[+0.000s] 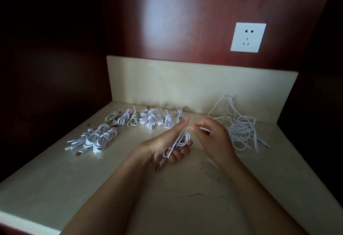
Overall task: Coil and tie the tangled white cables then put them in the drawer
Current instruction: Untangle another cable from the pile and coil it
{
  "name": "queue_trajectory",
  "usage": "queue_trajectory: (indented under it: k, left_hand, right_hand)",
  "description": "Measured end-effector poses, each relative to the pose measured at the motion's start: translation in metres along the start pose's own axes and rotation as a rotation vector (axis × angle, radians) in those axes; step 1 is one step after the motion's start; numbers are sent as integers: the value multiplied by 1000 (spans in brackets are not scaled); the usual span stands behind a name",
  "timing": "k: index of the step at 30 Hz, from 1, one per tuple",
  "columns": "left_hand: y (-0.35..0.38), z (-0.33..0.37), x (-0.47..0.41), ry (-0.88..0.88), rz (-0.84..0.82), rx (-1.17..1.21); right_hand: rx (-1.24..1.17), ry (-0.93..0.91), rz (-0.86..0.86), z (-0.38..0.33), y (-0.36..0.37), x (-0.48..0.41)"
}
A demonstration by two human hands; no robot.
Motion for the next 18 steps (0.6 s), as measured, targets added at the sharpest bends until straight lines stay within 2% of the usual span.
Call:
queue_trajectory:
  k: [4,8,10,14,16,18]
  left_hand:
    - [4,0,3,29,-2,-120]
    - [2,1,2,77,30,-93]
    - [-4,4,1,158,124,-58]
    - [-24,10,0,377,454,-92]
    - [-28,11,1,460,537,7]
    - [-28,12,1,499,553,88]
  right_hand:
    - [-59,37,-57,9,10,-2]
    - [-27,22,-135,11,13,0]
    - [44,31,-178,11,15,5]
    - [192,2,-129,8,14,6]
    - [234,-9,-119,6,13,6]
    - [250,-20,-145,7,15,8]
Point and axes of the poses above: each hand's wrist, its own x-axis away from the middle knuckle, its own y-axis out of the palm, z = x × y, the point moved 4 cm from there along -x, towards the middle knuckle, and after that the axes turned 4 degrees about -z, right-handed, at the moved point
